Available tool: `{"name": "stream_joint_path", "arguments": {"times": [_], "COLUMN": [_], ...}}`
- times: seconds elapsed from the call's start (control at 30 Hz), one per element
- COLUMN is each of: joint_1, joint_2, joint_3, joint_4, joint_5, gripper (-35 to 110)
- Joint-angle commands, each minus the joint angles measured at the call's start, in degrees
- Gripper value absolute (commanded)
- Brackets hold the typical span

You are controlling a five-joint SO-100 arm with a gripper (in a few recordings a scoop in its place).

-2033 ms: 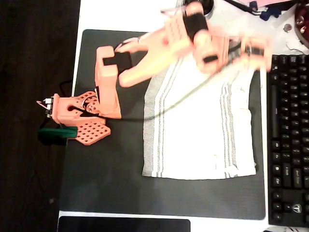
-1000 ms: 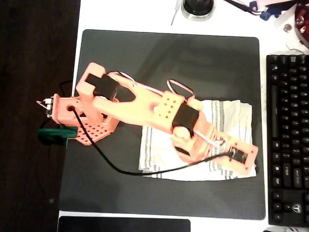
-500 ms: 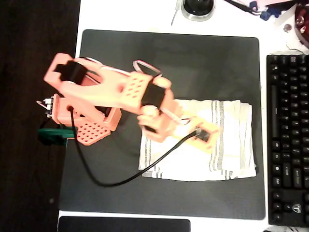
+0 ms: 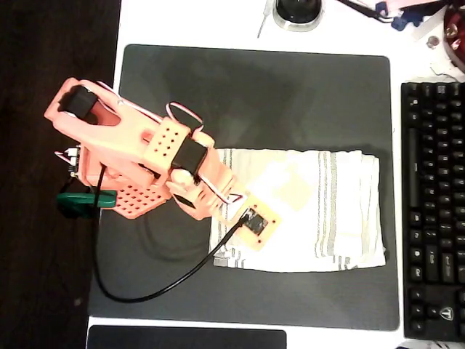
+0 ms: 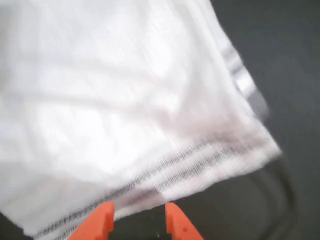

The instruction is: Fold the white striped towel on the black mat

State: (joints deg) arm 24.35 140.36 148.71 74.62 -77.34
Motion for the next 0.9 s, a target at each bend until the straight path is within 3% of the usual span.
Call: {"name": "stream_joint_path", "arguments": {"times": [0.0,0.33,0.5,0.63,0.87], "joint_1": [0.8,2.4,2.5,0.1,-3.6], "joint_2": [-0.7,-1.4,-2.0,-3.2,-0.8], "joint_3": [1.0,6.0,11.9,14.4,12.7], "joint_4": [-1.1,-3.3,-10.9,-16.8,-17.4], "joint_5": [1.0,0.5,-0.3,0.7,1.8], "gripper": [15,15,13,8,1]}}
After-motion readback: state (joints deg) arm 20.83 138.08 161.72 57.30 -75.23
